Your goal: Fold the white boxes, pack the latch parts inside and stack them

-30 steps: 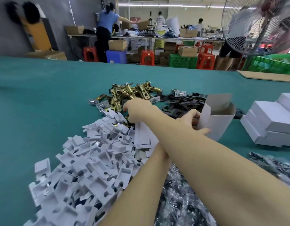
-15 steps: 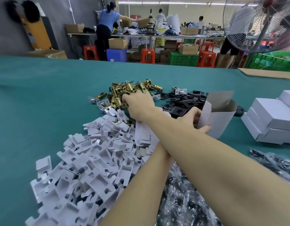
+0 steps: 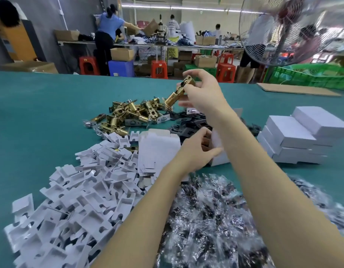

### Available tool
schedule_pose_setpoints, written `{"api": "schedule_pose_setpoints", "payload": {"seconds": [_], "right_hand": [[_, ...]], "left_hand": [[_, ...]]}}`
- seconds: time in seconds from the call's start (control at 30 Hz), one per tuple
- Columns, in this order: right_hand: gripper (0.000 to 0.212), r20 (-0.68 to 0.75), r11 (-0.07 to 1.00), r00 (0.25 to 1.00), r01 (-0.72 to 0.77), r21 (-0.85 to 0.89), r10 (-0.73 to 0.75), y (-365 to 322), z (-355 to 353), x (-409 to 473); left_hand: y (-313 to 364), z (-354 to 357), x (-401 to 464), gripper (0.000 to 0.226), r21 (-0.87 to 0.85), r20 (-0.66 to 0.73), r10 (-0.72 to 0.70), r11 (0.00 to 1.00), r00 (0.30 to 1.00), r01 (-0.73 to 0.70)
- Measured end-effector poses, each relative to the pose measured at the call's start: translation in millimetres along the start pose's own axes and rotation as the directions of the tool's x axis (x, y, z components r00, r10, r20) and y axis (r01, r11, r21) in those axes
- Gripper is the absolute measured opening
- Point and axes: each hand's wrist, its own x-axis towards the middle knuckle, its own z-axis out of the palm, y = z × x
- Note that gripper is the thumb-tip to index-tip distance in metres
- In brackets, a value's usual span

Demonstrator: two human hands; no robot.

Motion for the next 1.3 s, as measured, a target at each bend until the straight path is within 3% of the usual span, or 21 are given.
{"api": "schedule_pose_setpoints", "payload": {"seconds": [0.27, 0.53, 0.67, 0.87, 1.03, 1.23, 1.3], "right_hand": [[0.026, 0.054, 0.989, 0.998, 0.003, 0.146, -0.011, -20, -114, -64], [0.028, -0.009, 0.998, 0.999, -0.050, -0.048, 0.049, -2, -149, -61], [0.037, -0.020, 0.972, 0.996, 0.084, -0.217, -0.091, 4, -146, -57], [0.041, 0.101, 0.806, 0.948, 0.312, -0.504, -0.303, 5, -131, -55], [0.044, 0.245, 0.676, 0.956, 0.288, -0.679, -0.161, 6, -123, -57], [0.042, 0.272, 0.580, 0.961, 0.242, -0.778, -0.036, 18, -99, -53], [0.039, 0.272, 0.592, 0.962, 0.212, -0.778, 0.013, 22, -99, -52]], "left_hand": [[-9, 4, 4, 0.023, -0.037, 0.000, -0.021, 0.999, 1.000, 0.021], [-9, 4, 5, 0.024, -0.080, 0.007, -0.030, 0.996, 1.000, 0.031], [-12, 2, 7, 0.023, -0.113, 0.031, -0.032, 0.993, 0.999, 0.035], [-13, -2, 9, 0.025, -0.158, 0.064, -0.028, 0.987, 0.998, 0.038], [-14, -1, 9, 0.023, -0.161, 0.068, -0.019, 0.986, 0.998, 0.029], [-13, 0, 7, 0.023, -0.172, 0.066, -0.003, 0.985, 0.998, 0.015], [-13, 0, 7, 0.024, -0.169, 0.068, -0.004, 0.986, 0.998, 0.016]]}}
